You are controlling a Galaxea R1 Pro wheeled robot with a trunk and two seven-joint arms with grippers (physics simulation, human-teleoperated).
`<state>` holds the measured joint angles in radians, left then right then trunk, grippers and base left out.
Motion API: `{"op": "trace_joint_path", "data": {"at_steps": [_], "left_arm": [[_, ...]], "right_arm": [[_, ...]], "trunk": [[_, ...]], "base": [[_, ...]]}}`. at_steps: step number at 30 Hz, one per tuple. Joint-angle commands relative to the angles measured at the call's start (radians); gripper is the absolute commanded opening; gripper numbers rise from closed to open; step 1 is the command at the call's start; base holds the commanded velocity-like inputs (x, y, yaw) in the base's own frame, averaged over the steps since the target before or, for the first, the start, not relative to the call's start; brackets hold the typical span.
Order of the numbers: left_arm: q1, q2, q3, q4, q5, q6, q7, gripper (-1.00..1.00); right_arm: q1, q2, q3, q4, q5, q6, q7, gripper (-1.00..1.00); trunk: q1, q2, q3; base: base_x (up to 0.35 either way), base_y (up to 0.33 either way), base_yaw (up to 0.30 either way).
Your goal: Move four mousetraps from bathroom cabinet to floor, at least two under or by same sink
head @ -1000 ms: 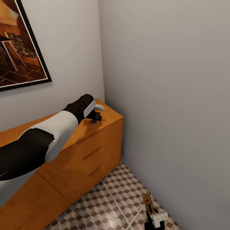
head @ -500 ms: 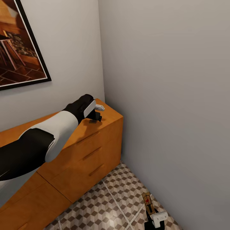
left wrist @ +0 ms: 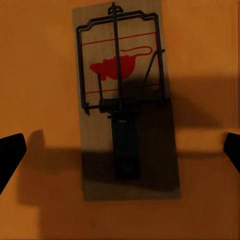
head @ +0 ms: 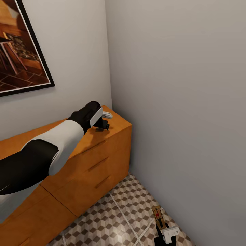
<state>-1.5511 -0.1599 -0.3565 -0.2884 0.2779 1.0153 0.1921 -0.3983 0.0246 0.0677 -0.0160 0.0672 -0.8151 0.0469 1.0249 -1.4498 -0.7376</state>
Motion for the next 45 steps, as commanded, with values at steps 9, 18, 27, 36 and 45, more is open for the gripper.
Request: {"op": "trace_joint_path", "data": {"at_steps": [9, 18, 27, 36, 45], "left_arm": [[0.0, 0.0, -0.004, 0.037, 0.022, 0.002, 0.006, 1.0], [0.0, 0.0, -0.004, 0.037, 0.023, 0.002, 0.006, 1.0], [0.0, 0.0, -0.004, 0.037, 0.023, 0.002, 0.006, 1.0], [0.0, 0.0, -0.004, 0.037, 0.023, 0.002, 0.006, -1.0], [0.0, 0.001, -0.004, 0.037, 0.023, 0.002, 0.006, -1.0]], "right_arm": [[-0.001, 0.0, 0.006, 0.001, -0.004, -0.003, 0.0, -1.0], [-0.001, 0.0, 0.006, 0.001, -0.004, -0.003, 0.0, -1.0], [-0.001, 0.0, 0.006, 0.001, -0.004, -0.003, 0.0, -1.0], [-0.001, 0.0, 0.006, 0.001, -0.004, -0.003, 0.0, -1.0], [-0.001, 0.0, 0.006, 0.001, -0.004, -0.003, 0.0, -1.0]], "trunk": [[0.0, 0.0, -0.003], [0.0, 0.0, -0.003], [0.0, 0.0, -0.003], [0.0, 0.0, -0.003], [0.0, 0.0, -0.003]], "base": [[0.0, 0.0, 0.0], [0.0, 0.0, 0.0], [0.0, 0.0, 0.0], [0.0, 0.0, 0.0], [0.0, 0.0, 0.0]]}}
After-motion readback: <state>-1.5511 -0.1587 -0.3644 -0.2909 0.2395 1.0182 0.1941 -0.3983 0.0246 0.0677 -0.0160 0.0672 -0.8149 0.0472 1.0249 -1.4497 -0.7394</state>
